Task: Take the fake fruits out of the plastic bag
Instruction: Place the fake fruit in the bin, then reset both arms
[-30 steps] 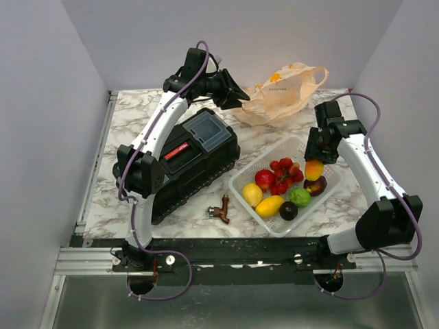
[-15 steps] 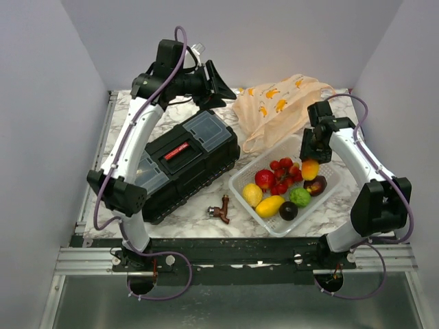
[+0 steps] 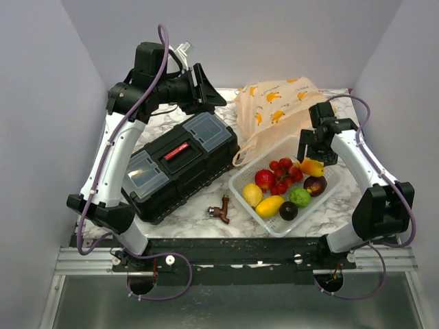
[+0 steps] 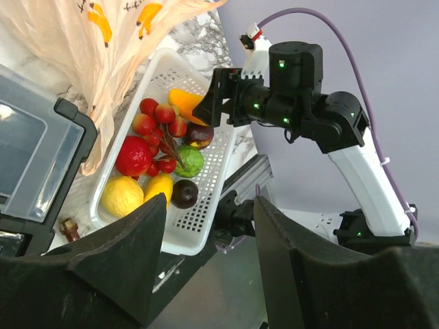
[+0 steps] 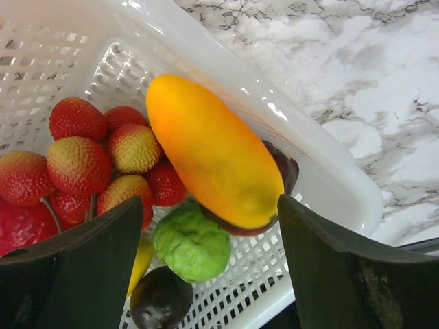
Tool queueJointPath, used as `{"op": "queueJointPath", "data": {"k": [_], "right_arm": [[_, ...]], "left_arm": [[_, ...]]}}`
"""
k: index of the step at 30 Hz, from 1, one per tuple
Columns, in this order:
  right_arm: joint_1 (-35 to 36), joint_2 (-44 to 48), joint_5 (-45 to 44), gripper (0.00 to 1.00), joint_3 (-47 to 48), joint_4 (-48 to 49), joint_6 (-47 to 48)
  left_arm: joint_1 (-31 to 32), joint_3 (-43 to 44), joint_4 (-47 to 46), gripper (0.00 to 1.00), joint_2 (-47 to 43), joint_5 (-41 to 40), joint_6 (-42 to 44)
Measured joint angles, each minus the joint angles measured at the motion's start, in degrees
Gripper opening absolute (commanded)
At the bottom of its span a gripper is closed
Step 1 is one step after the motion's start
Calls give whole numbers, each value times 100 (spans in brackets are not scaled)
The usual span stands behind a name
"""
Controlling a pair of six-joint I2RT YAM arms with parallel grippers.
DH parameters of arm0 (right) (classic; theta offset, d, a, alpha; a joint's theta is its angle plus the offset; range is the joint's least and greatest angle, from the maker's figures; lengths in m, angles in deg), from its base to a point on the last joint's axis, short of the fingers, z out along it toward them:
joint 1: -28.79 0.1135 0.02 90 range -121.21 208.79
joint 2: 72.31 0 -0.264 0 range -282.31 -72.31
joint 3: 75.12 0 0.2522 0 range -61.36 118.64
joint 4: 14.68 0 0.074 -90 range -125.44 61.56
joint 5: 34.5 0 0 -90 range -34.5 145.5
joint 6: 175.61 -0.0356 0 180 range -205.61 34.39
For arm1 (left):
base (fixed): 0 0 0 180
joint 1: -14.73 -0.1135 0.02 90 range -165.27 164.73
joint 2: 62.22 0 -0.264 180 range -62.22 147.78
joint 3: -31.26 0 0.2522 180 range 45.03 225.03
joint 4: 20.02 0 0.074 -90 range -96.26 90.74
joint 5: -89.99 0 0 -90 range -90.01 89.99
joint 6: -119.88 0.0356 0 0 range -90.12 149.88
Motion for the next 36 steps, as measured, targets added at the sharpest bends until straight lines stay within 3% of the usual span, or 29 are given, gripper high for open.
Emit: {"op": "queueJointPath", "data": {"k": [13, 16, 22, 28, 36], "right_arm": [[0, 1545, 286, 95, 588, -308, -114], [0, 2063, 341, 100, 682, -299, -192], [0, 3414, 483, 100, 636, -155, -306], [0, 4732, 514, 100, 669, 92, -431], [0, 5342, 422, 100, 1412, 98, -514]], "left_arm": [[0, -774, -127, 54, -1032, -109, 212], [0, -1462, -535, 61, -1705, -166, 223], [0, -2918, -1189, 69, -3287, -284, 361], [0, -3407, -1462, 79, -4570, -691, 872], [0, -3838, -1716, 82, -5829, -1405, 1259]]}}
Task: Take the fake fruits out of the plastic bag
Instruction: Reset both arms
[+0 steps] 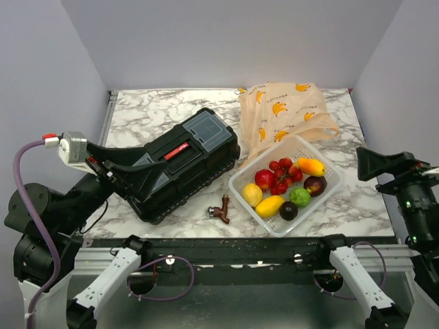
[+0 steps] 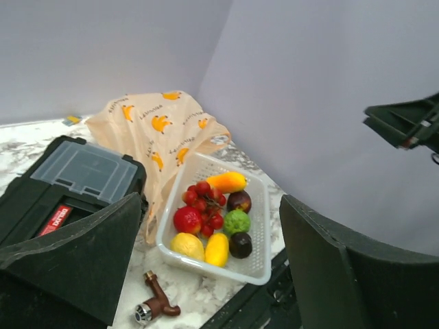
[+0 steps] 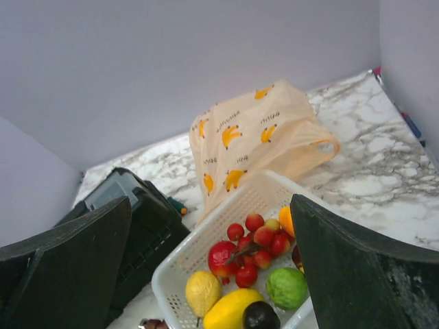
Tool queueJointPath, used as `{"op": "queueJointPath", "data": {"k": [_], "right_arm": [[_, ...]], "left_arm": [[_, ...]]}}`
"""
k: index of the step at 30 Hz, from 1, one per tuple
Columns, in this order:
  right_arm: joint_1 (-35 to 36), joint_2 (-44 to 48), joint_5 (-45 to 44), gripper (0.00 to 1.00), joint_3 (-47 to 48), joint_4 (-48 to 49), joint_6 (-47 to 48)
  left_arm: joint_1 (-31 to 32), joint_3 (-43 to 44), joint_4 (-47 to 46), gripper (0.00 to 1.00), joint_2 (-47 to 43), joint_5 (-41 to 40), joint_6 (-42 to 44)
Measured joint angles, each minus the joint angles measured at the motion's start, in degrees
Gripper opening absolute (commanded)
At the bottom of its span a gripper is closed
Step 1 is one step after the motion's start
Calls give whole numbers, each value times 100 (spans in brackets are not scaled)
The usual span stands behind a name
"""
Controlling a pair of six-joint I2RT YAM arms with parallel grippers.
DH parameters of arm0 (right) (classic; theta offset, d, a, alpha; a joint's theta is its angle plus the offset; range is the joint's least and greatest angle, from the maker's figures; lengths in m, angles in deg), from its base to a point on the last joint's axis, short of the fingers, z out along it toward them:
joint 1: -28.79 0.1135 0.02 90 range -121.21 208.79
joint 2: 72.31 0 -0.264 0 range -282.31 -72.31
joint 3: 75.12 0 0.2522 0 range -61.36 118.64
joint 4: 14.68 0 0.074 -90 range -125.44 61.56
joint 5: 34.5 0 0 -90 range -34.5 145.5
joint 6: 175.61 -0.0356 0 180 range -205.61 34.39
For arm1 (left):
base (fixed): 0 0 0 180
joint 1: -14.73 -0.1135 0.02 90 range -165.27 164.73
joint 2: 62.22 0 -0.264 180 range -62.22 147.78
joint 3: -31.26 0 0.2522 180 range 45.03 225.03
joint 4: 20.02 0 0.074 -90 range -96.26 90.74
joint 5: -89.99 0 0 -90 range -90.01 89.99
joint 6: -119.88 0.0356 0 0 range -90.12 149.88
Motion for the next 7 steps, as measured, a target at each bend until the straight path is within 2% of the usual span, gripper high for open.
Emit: {"op": "queueJointPath", "data": {"k": [7], "right_arm": [[0, 404, -258, 100, 214, -4, -4]], "left_arm": [[0, -251, -9, 82, -275, -492, 103]]}}
